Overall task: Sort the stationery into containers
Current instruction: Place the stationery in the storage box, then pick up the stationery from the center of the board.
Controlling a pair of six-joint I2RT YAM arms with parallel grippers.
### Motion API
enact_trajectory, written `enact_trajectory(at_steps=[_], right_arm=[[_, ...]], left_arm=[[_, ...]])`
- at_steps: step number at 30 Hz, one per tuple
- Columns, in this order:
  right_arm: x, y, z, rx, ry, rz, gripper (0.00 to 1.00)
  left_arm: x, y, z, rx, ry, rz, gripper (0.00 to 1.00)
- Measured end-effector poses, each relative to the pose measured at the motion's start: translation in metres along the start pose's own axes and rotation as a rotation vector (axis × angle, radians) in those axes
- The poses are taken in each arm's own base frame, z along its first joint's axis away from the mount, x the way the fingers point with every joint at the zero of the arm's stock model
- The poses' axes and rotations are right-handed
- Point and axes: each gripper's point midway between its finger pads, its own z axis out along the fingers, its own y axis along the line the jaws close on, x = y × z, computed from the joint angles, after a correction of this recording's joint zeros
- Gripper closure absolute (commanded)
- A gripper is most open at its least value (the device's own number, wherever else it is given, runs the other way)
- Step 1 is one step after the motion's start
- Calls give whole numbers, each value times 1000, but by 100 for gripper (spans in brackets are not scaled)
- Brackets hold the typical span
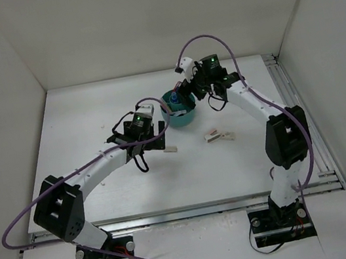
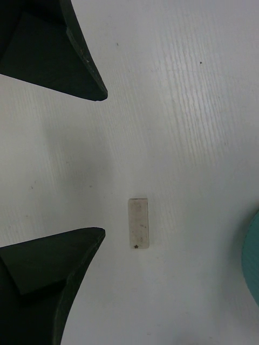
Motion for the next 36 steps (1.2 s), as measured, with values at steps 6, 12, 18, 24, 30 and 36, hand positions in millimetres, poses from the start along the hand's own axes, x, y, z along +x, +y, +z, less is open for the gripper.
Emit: enact_trajectory(at_steps=[6,12,18,24,30,36], right_arm=[[-55,-17,-81,232,-221,104,2],[-98,-23,-177,404,-469,154,2],[-72,-17,-185,448,-460,218,2],[-51,-23,-180,483,-427,290,2],[-50,-26,-186,513,-434,311,2],[-50,-26,-196,535,-455,320,2]], left_arm=[[13,-26,19,39,25,57,0],[28,-37,48,48,77,94,0],[43,-46,70,3,90,102,0],[39,-74,87,-10,64,105,4],[40,-73,90,-37,57,88,21],[41,-70,90,-56,53,57,20]])
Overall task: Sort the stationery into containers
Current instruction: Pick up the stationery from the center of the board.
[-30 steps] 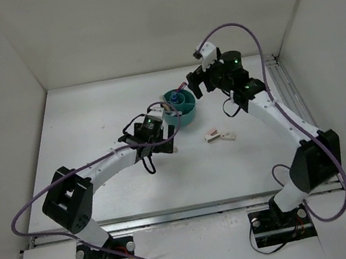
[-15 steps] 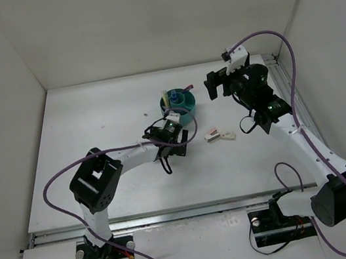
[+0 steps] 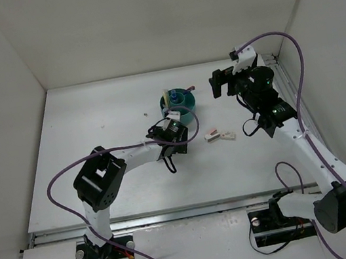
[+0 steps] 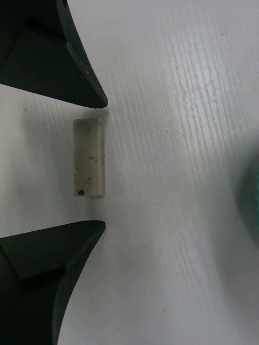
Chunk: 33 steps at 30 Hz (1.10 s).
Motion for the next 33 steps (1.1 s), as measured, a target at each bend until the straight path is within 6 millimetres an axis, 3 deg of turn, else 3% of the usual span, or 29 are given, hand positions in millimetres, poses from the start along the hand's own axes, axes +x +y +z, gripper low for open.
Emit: enact_trajectory(at_steps=[4,14,19,23,28,33], right_arm=[[-2,-1,-1,3,-5,1,2],[1,-3,-1,13,0,3,2],[2,-5,-3,24,1,6,2],[0,-7,-7,37,-14,11,2],[-3,-8,-11,47,-31,20,2],[-5,-10,-13,58,-43,25,2]], left_arm=[[1,1,0,-8,1,-22,20],[5,0,-2,-5,-1,-62,40],[8,4,-7,-9,3,-58,59],[2,7,-19,-8,-6,-29,58],[-27,7,-39,14,-80,4,57],[-92,-4,-61,28,-223,24,56]])
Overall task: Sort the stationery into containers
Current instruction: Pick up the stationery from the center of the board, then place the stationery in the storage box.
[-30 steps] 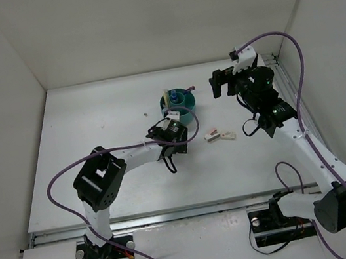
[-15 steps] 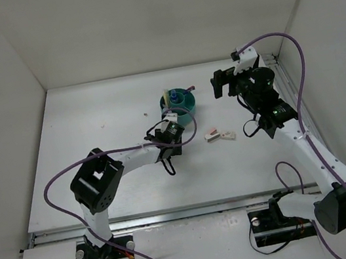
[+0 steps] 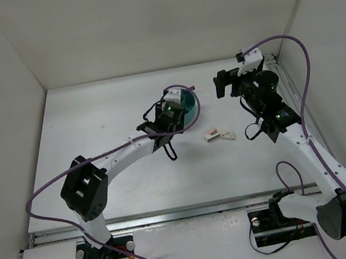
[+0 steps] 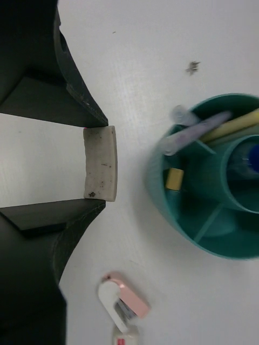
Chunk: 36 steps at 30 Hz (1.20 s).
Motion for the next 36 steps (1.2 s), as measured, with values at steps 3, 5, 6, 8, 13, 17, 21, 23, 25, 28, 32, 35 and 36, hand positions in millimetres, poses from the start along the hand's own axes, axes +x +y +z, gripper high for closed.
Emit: enact_trajectory(at_steps=[3,5,6,8,13,17,21,23,25,28,32,35,36], right_arm=[[2,-2,0,10,2,1,2],[4,-5,-1,19,5,1,2],[4,-7,-1,26,5,1,2],[3,-10,-2,35,2,2,2],[2,-18,-5,58,-2,6,2],[6,-25,-5,77,6,10,2],[7,-30,-6,92,8,13,2],[7,-31,-6,95,9,15,2],[8,-33,-6,99,12,16,2],[9,-33,-6,100,18,16,2],[14,-33,-7,99,36,15,2],[21,-33,-8,99,63,19,2],[24,-32,-9,99,76,29,2]], left_arm=[[-46,-9,-1,12,-92,-9,56],[-65,-13,0,24,-132,-11,56],[-71,-14,2,26,-142,-14,55],[-76,-14,7,26,-148,-11,55],[-72,-15,30,26,-124,18,54],[-65,-20,46,36,-102,42,54],[-63,-24,56,34,-95,57,50],[-62,-24,59,28,-91,61,44],[-61,-22,61,19,-88,67,41],[-60,-19,61,3,-86,69,34],[-60,-19,61,1,-85,70,28],[-60,-19,61,5,-84,71,22],[-59,-20,61,10,-83,73,19]])
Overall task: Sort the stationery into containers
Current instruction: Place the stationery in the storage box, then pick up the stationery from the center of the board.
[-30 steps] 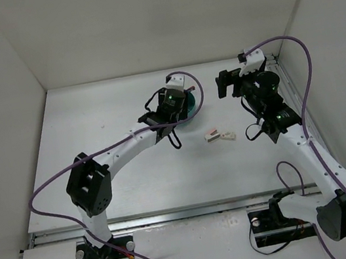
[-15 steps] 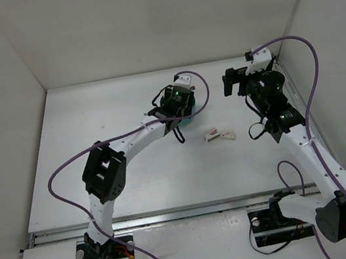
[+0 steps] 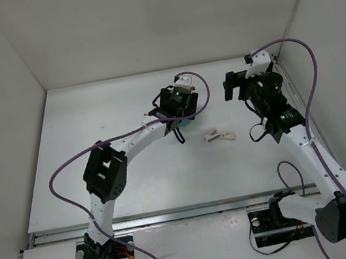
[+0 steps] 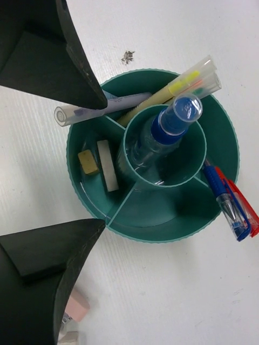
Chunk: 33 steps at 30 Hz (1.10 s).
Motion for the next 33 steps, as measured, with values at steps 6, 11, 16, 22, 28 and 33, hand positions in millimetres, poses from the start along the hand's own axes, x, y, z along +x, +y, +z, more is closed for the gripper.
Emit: enact_trajectory(at_steps=[6,11,16,22,28,33], right_arm=[[31,-2,-7,33,125,76,2],[71,1,-21,-36,285,-22,2],[121,19,-37,-285,472,-263,2],[198,27,-31,-462,708,-356,2],[259,29,-31,-537,908,-354,2],[285,25,-16,-527,1000,-366,2]], left_arm=[[-9,-10,-9,76,-10,11,0],[-45,-20,-53,209,-88,18,0],[-77,-9,-130,289,-216,29,0],[-53,18,-206,304,-296,19,0],[15,51,-209,201,-184,-9,0],[51,64,-201,129,-93,-24,0]])
